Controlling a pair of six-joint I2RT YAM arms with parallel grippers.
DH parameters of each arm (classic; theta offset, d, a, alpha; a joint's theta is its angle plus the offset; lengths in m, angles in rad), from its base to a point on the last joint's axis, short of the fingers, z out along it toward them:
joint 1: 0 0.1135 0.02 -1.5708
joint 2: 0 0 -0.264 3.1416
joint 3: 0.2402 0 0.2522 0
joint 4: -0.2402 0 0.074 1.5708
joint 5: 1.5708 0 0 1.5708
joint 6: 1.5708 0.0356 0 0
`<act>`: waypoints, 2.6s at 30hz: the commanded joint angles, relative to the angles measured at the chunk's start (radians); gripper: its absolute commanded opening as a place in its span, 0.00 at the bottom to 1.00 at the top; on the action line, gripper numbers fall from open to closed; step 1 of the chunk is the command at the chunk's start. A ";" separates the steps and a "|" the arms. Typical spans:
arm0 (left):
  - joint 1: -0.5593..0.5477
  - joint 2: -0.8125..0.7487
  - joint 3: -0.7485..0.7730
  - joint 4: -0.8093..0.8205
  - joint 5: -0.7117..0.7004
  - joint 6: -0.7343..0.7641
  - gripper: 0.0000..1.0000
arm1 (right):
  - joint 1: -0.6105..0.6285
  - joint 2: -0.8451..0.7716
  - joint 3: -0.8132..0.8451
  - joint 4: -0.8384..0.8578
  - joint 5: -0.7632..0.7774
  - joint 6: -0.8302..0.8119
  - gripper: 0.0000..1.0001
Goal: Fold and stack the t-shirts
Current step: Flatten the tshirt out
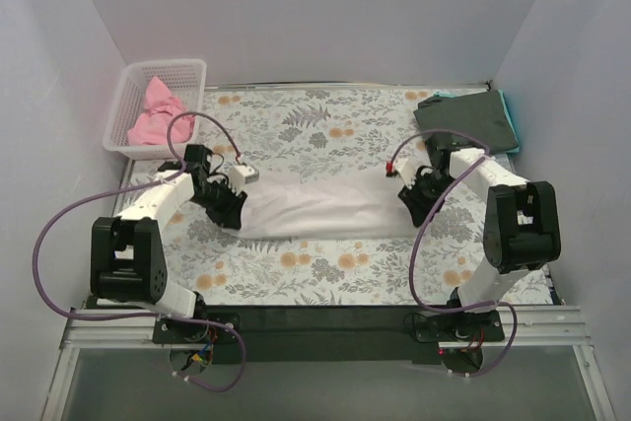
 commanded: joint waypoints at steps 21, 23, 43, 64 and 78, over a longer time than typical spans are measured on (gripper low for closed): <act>-0.011 0.342 0.460 0.068 0.047 -0.374 0.49 | 0.006 0.021 0.047 -0.037 0.044 0.064 0.55; -0.009 0.326 0.444 -0.056 0.107 -0.261 0.33 | 0.006 0.007 0.010 -0.037 0.054 0.045 0.52; 0.009 -0.192 0.047 -0.175 -0.022 -0.001 0.34 | 0.005 -0.030 -0.071 -0.032 0.082 0.025 0.01; -0.111 0.517 0.522 0.170 -0.201 -0.426 0.69 | 0.006 -0.044 -0.017 -0.031 0.048 0.074 0.01; -0.144 0.494 0.528 0.224 -0.227 -0.487 0.00 | 0.003 -0.048 0.001 -0.026 0.084 0.060 0.01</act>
